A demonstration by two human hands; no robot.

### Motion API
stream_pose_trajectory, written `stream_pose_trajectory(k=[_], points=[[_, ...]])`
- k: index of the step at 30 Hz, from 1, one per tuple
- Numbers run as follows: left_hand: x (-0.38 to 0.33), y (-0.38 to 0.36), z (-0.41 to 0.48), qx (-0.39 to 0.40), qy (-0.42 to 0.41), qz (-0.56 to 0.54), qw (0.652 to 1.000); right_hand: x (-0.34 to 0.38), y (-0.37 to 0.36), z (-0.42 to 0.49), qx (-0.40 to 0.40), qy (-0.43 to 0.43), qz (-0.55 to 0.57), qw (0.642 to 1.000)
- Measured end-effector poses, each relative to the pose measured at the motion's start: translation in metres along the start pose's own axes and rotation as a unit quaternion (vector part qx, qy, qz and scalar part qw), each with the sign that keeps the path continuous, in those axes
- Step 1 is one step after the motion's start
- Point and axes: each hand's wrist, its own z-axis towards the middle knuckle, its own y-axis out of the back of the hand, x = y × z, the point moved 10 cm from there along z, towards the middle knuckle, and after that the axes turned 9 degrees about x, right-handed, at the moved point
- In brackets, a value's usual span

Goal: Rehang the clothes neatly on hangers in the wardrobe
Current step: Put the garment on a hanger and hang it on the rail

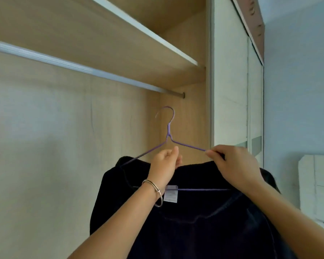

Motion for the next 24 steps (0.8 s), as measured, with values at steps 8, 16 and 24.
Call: stream_pose_trajectory(k=[8, 16, 24], points=[[-0.042, 0.116, 0.077, -0.160, -0.028, -0.083, 0.983, 0.094, -0.074, 0.108, 0.213, 0.173, 0.259, 0.926], [-0.087, 0.237, 0.095, -0.242, -0.038, -0.043, 0.969, 0.169, -0.124, 0.131, 0.333, 0.239, 0.366, 0.835], [-0.113, 0.314, 0.094, -0.291, 0.025, 0.108, 0.950, 0.249, -0.127, 0.182, 0.210, 0.207, 0.544, 0.785]])
